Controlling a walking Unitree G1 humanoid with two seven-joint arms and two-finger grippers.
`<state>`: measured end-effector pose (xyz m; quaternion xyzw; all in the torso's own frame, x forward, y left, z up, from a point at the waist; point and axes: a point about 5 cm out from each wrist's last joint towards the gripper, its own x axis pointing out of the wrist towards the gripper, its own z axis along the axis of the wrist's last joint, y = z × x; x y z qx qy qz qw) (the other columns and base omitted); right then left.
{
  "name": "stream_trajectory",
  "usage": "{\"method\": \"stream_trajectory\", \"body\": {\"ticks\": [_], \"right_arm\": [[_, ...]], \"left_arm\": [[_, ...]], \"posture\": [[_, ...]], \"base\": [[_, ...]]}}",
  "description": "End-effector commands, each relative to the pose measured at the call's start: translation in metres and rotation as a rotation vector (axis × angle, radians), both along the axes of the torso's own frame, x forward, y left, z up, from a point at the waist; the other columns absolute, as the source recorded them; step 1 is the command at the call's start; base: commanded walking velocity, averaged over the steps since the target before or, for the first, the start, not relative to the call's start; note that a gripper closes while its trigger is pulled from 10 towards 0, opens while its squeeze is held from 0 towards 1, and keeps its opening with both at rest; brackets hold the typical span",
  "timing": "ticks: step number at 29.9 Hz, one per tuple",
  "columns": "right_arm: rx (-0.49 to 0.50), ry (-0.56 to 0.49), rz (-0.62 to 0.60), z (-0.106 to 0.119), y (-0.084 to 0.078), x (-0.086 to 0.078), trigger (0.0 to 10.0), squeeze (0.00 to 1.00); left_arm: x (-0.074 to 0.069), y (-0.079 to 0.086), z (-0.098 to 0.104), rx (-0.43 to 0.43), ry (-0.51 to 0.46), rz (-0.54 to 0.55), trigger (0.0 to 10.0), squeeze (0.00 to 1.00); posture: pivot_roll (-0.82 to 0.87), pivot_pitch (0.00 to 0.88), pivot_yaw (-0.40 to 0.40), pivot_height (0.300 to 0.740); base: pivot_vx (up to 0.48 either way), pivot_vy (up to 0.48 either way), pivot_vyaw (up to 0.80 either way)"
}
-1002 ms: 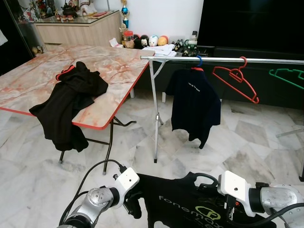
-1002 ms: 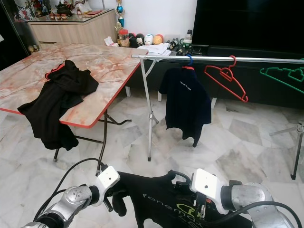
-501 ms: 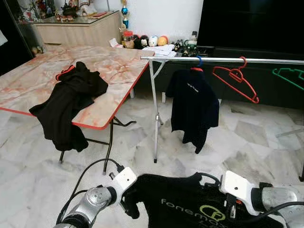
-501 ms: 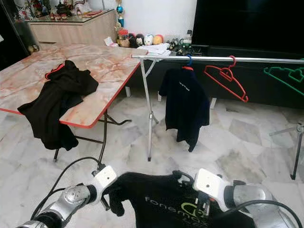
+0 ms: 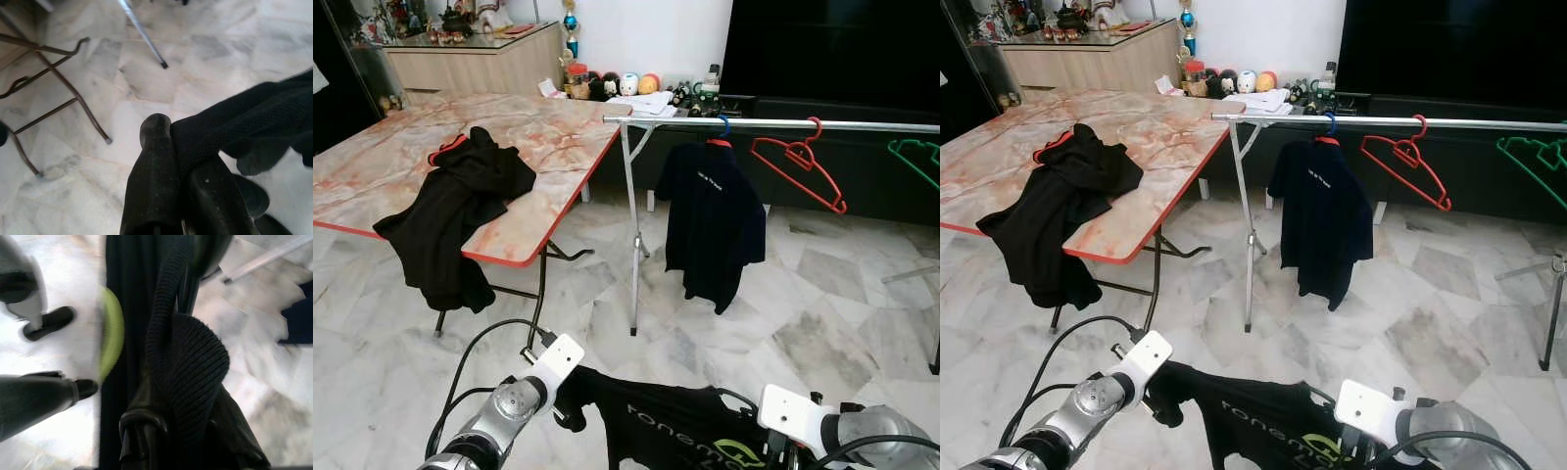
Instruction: Hang hanger
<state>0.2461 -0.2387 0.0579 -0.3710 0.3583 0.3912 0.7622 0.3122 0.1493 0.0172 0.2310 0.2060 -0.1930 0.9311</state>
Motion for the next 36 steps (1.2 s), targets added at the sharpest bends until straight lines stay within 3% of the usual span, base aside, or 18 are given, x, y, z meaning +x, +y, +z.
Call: {"method": "stream_trajectory", "body": {"ticks": [1,2,4,9,12,16,17,22,25,26,28,29,30,31,32,33,36], "right_arm": [[-0.201,0.057,-0.223,-0.021,-0.045,-0.011,10.0,0.00],[-0.198,0.025,-0.270,-0.021,-0.046,-0.008,10.0,0.00],[-0.089,-0.107,-0.508,-0.019,-0.046,0.009,10.0,0.00],[0.106,-0.160,-0.750,-0.023,-0.040,0.017,10.0,0.00],[0.359,-0.273,-1.013,-0.016,-0.037,0.030,10.0,0.00],[0.528,-0.303,-1.190,-0.011,-0.036,0.037,10.0,0.00],[0.616,-0.345,-1.262,-0.007,-0.036,0.042,10.0,0.00],[0.663,-0.381,-1.319,-0.003,-0.032,0.048,10.0,0.00],[0.639,-0.321,-1.198,-0.006,-0.020,0.049,10.0,0.00],[0.536,-0.270,-1.013,-0.011,-0.007,0.046,10.0,0.00],[0.427,-0.234,-0.826,-0.016,0.003,0.041,10.0,0.00],[0.326,-0.214,-0.672,-0.020,0.008,0.035,10.0,0.00],[0.279,-0.208,-0.619,-0.022,0.008,0.033,10.0,0.00],[0.174,-0.192,-0.522,-0.026,0.005,0.028,10.0,0.00],[0.126,-0.182,-0.472,-0.028,0.003,0.026,10.0,0.00],[0.086,-0.170,-0.423,-0.029,0.001,0.024,10.0,0.00],[-0.016,-0.136,-0.283,-0.031,-0.007,0.020,10.0,0.00]], "left_arm": [[0.017,0.030,0.023,-0.013,-0.114,0.171,0.0,0.00],[0.017,0.030,0.024,-0.024,-0.120,0.180,0.0,0.00],[0.019,0.030,0.027,-0.034,-0.153,0.183,0.0,0.00],[0.022,0.031,0.035,-0.101,-0.219,0.230,0.0,0.00],[0.022,0.030,0.036,-0.130,-0.213,0.237,0.0,0.00],[0.020,0.023,0.030,-0.134,-0.172,0.187,0.0,0.00],[0.016,0.017,0.024,-0.139,-0.129,0.141,0.0,0.00],[0.007,0.002,0.011,-0.138,-0.034,0.025,0.0,0.00],[0.000,-0.004,0.004,-0.121,0.020,-0.047,0.0,0.00],[-0.003,-0.007,0.000,-0.103,0.044,-0.095,0.0,0.00],[-0.005,-0.009,-0.002,-0.092,0.056,-0.125,0.0,0.00],[-0.006,-0.009,-0.002,-0.097,0.062,-0.138,0.0,0.00],[-0.006,-0.010,-0.002,-0.104,0.067,-0.148,1.4,0.00],[-0.007,-0.011,-0.002,-0.112,0.076,-0.170,4.8,0.04],[-0.007,-0.011,-0.001,-0.111,0.079,-0.179,10.0,0.80],[-0.007,-0.011,-0.001,-0.110,0.083,-0.188,10.0,1.00],[-0.009,-0.012,-0.002,-0.088,0.101,-0.255,10.0,1.00]], "posture": [[-0.10,0.008,0.063,0.740],[-0.10,0.008,0.063,0.740],[-0.10,0.010,0.062,0.740],[-0.09,0.010,0.059,0.740],[-0.09,0.014,0.057,0.740],[-0.09,0.012,0.057,0.740],[-0.09,0.013,0.057,0.740],[-0.09,0.014,0.053,0.740],[-0.09,0.014,0.053,0.740],[-0.09,0.014,0.052,0.740],[-0.09,0.014,0.052,0.740],[-0.09,0.014,0.052,0.740],[-0.09,0.014,0.052,0.740],[-0.09,0.015,0.052,0.740],[-0.09,0.015,0.052,0.740],[-0.09,0.015,0.052,0.740],[-0.09,0.011,0.050,0.740]], "base": [[0.000,0.000,0.00],[0.000,0.000,0.00],[0.000,0.000,0.00],[0.000,0.000,0.00],[0.000,0.000,0.00],[0.000,0.000,0.00],[0.000,0.000,0.00],[0.000,0.000,0.00],[0.000,0.000,0.00],[0.000,0.000,0.00],[0.000,0.000,0.00],[0.000,0.000,0.00],[0.000,0.000,0.00],[0.000,0.000,0.00],[0.000,0.000,0.00],[0.000,0.000,0.00],[0.000,0.000,0.00]]}}
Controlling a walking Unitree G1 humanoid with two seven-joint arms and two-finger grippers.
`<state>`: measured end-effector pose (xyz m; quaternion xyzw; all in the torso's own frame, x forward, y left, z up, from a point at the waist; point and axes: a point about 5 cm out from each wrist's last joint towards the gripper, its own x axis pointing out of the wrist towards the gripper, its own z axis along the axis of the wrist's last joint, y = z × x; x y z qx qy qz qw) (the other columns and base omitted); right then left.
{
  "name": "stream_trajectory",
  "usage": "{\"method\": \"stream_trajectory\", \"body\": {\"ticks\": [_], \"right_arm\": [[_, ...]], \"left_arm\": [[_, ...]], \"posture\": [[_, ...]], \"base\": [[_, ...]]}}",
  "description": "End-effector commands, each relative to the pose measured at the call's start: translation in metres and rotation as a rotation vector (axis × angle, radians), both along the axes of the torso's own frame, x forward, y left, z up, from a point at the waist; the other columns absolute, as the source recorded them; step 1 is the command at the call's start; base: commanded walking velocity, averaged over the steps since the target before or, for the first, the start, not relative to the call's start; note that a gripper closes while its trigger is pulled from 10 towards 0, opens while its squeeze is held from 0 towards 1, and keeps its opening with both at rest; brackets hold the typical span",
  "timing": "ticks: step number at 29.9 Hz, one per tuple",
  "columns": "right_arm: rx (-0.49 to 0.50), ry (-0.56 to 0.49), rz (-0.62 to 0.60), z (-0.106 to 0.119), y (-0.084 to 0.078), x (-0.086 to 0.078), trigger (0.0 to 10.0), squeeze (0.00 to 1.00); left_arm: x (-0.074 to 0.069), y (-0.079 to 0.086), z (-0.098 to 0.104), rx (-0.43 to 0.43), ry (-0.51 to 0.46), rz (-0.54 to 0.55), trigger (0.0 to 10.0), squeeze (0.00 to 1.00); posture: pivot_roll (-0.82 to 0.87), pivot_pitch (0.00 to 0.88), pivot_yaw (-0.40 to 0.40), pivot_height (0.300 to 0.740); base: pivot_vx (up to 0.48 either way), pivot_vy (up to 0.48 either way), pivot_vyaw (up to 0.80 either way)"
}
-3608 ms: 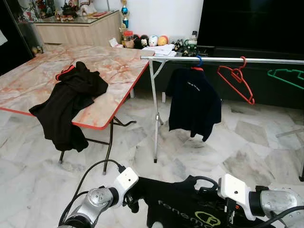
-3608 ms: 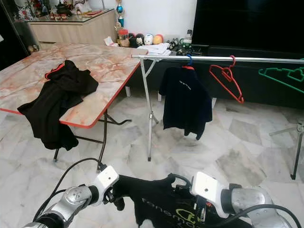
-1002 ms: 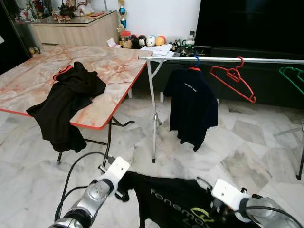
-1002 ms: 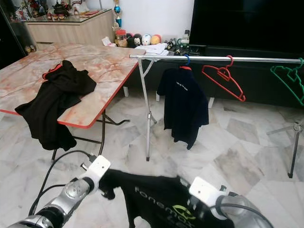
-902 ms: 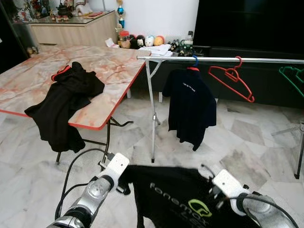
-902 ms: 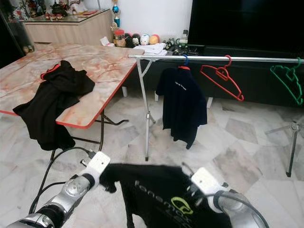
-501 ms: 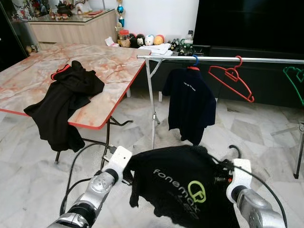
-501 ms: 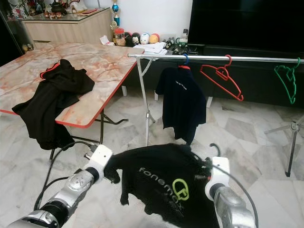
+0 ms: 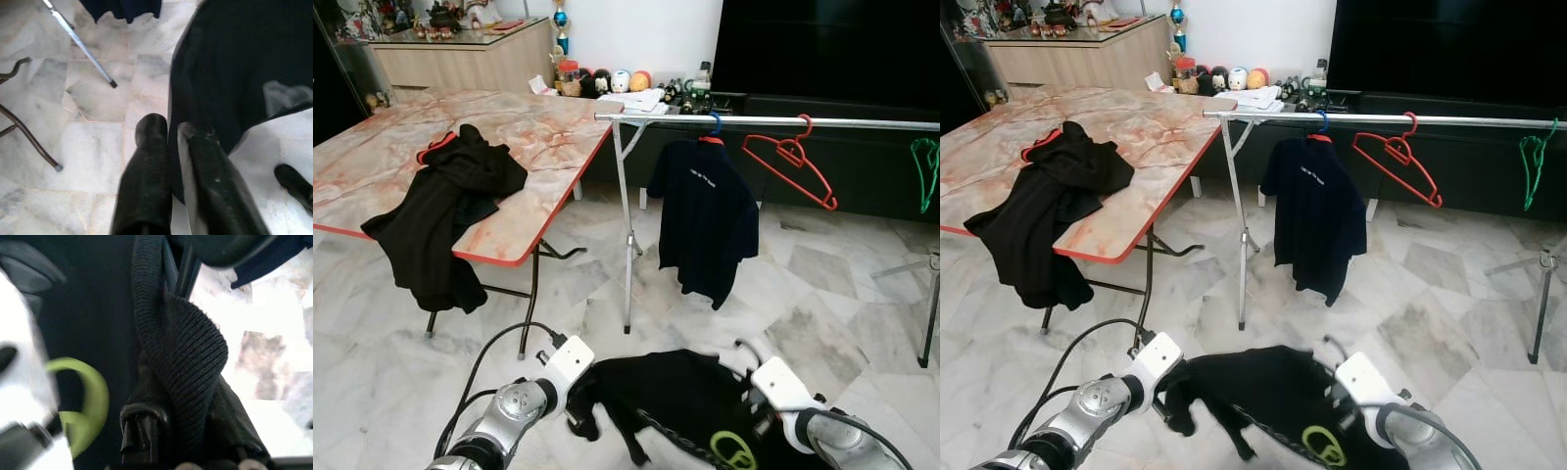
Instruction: Hang hanger
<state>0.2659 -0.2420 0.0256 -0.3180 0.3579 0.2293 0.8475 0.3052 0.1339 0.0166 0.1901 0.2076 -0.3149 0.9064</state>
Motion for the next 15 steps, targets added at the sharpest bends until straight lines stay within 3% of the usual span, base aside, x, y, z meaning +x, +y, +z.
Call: {"method": "stream_trajectory", "body": {"ticks": [1,6,9,15], "right_arm": [[-0.048,0.013,0.067,0.002,-0.004,0.000,10.0,0.00],[-0.093,-0.063,0.104,0.016,-0.011,0.012,10.0,0.00],[0.053,-0.115,0.150,0.030,0.001,0.018,10.0,0.00],[0.107,-0.051,0.346,0.032,0.011,0.006,10.0,0.00]], "left_arm": [[-0.002,0.003,-0.001,0.026,0.011,-0.037,10.0,1.00],[-0.004,0.003,-0.003,0.046,0.027,-0.077,10.0,1.00],[-0.004,0.004,-0.003,0.048,0.022,-0.077,10.0,1.00],[-0.004,0.002,-0.001,0.040,0.016,-0.083,10.0,1.00]], "posture": [[-0.09,0.011,0.050,0.740],[-0.09,0.010,0.048,0.740],[-0.09,0.010,0.047,0.740],[-0.09,0.008,0.046,0.740]], "base": [[0.000,0.000,0.00],[0.000,0.000,0.00],[0.000,0.000,0.00],[0.000,0.000,0.00]]}}
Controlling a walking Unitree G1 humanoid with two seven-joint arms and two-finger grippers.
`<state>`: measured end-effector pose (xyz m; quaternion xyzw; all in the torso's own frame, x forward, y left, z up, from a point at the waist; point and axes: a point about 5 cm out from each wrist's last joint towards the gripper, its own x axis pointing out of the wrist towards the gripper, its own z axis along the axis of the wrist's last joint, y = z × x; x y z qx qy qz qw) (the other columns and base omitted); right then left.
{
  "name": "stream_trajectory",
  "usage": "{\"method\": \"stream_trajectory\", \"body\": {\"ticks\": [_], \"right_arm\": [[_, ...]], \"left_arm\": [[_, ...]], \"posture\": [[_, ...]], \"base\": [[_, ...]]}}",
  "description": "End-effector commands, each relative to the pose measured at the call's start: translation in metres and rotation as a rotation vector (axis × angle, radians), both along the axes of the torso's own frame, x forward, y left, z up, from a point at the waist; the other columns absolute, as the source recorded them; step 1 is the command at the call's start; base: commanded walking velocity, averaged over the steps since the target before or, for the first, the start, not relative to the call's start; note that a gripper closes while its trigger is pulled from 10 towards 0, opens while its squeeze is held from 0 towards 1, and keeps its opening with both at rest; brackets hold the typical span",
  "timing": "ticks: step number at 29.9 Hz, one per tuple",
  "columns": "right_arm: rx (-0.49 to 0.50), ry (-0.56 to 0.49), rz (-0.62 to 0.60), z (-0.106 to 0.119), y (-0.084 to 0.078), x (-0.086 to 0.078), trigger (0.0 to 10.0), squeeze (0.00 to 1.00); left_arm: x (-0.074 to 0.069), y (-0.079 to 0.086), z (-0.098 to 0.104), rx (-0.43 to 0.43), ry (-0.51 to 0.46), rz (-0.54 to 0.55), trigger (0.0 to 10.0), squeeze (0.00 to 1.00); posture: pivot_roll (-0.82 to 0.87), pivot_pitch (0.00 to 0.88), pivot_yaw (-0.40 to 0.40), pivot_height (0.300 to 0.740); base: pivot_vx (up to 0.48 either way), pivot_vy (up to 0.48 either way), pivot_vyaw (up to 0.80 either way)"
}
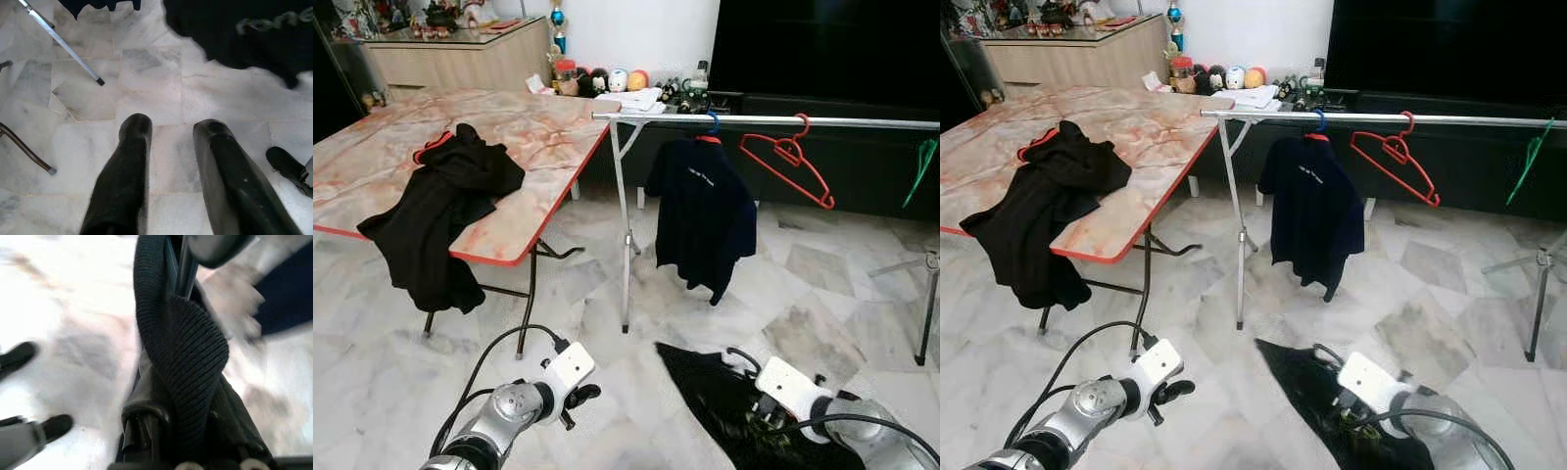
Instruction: Hang hanger
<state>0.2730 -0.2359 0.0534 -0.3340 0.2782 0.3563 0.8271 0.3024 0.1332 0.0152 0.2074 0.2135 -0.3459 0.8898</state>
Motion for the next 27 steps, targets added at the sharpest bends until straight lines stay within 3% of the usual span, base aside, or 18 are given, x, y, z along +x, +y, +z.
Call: {"method": "stream_trajectory", "body": {"ticks": [1,8,14,22,23,24,25,27], "right_arm": [[0.040,0.037,0.111,0.005,0.006,-0.007,10.0,0.00],[0.062,0.079,0.176,0.011,0.005,-0.012,10.0,0.00],[0.056,0.028,0.205,0.030,0.002,-0.002,10.0,0.00],[0.084,-0.036,0.265,0.054,0.015,0.006,10.0,0.00],[0.092,-0.040,0.277,0.057,0.017,0.006,10.0,0.00],[0.102,-0.043,0.289,0.059,0.019,0.005,10.0,0.00],[0.115,-0.047,0.307,0.063,0.022,0.004,10.0,0.00],[0.129,-0.052,0.329,0.068,0.026,0.003,10.0,0.00]], "left_arm": [[-0.001,0.002,0.000,0.009,-0.003,-0.017,10.0,1.00],[0.000,0.001,0.001,0.004,-0.007,-0.016,10.0,1.00],[-0.003,0.000,-0.002,0.005,0.004,-0.030,10.0,1.00],[-0.007,-0.002,-0.006,0.017,0.041,-0.068,10.0,1.00],[-0.007,-0.002,-0.006,0.016,0.040,-0.066,10.0,0.61],[-0.007,-0.002,-0.006,0.015,0.040,-0.064,10.0,0.61],[-0.007,-0.003,-0.006,0.014,0.040,-0.062,10.0,0.00],[-0.006,-0.003,-0.006,0.015,0.037,-0.057,10.0,0.00]], "posture": [[-0.09,0.007,0.045,0.740],[-0.09,0.006,0.045,0.740],[-0.09,0.006,0.044,0.740],[-0.09,0.006,0.042,0.740],[-0.09,0.006,0.042,0.740],[-0.09,0.007,0.042,0.740],[-0.09,0.007,0.042,0.740],[-0.10,0.007,0.042,0.740]], "base": [[0.000,0.000,0.00],[0.000,0.000,0.00],[0.000,0.000,0.00],[0.000,0.000,0.00],[0.000,0.000,0.00],[0.000,0.000,0.00],[0.000,0.000,0.00],[0.000,0.000,0.00]]}}
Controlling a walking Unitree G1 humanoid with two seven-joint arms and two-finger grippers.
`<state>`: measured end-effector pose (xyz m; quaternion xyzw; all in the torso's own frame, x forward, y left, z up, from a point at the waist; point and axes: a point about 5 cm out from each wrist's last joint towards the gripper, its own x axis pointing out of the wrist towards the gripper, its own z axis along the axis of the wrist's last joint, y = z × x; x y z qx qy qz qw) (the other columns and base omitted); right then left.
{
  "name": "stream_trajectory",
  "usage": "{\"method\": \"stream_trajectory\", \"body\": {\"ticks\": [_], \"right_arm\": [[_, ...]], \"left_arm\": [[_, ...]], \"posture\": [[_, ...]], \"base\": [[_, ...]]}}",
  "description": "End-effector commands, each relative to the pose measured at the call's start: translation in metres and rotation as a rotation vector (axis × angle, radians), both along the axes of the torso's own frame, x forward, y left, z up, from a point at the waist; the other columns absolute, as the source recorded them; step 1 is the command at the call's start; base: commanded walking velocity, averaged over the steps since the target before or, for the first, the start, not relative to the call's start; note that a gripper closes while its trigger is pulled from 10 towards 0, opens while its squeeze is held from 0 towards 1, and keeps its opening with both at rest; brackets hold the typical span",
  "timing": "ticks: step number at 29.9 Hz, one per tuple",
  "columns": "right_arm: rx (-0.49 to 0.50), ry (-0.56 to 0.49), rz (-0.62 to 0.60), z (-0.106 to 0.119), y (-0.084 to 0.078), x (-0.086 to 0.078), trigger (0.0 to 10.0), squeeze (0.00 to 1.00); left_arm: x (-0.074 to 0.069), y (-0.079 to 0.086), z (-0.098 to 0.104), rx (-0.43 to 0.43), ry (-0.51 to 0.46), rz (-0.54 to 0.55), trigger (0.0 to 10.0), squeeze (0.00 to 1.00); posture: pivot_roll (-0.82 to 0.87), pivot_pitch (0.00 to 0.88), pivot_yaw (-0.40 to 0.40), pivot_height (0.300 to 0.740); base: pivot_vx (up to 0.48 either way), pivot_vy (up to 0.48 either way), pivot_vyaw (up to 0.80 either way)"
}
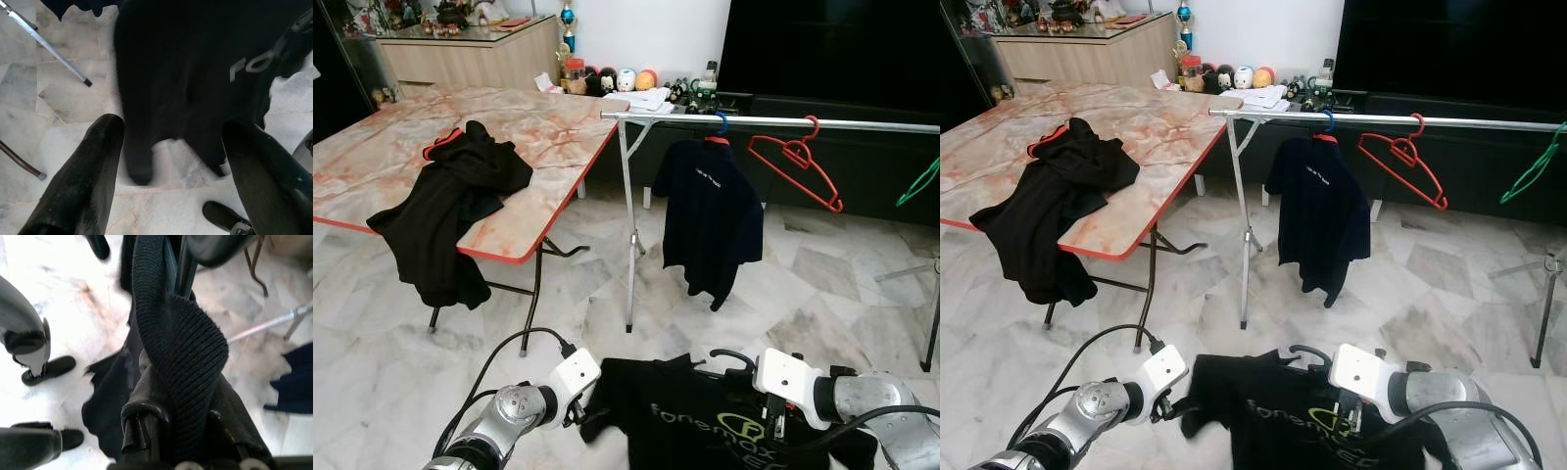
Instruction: Hang hanger
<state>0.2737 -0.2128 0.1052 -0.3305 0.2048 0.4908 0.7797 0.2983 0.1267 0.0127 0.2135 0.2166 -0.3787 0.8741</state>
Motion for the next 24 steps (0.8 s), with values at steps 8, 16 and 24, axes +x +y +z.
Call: {"method": "stream_trajectory", "body": {"ticks": [8,16,24], "right_arm": [[0.058,-0.052,0.068,0.029,0.008,-0.003,10.0,0.00],[0.022,-0.030,0.052,0.025,0.004,-0.006,10.0,0.00],[0.023,-0.030,0.042,0.023,0.005,-0.005,10.0,0.00]], "left_arm": [[0.005,0.005,0.001,0.031,-0.027,0.087,10.0,0.00],[0.014,0.015,0.009,0.025,-0.093,0.209,2.8,0.00],[0.011,0.013,0.006,0.013,-0.073,0.164,0.0,0.00]], "posture": [[-0.10,0.008,0.041,0.740],[-0.10,0.010,0.040,0.740],[-0.10,0.009,0.040,0.740]], "base": [[0.000,0.000,0.00],[0.000,0.000,0.00],[0.000,0.000,0.00]]}}
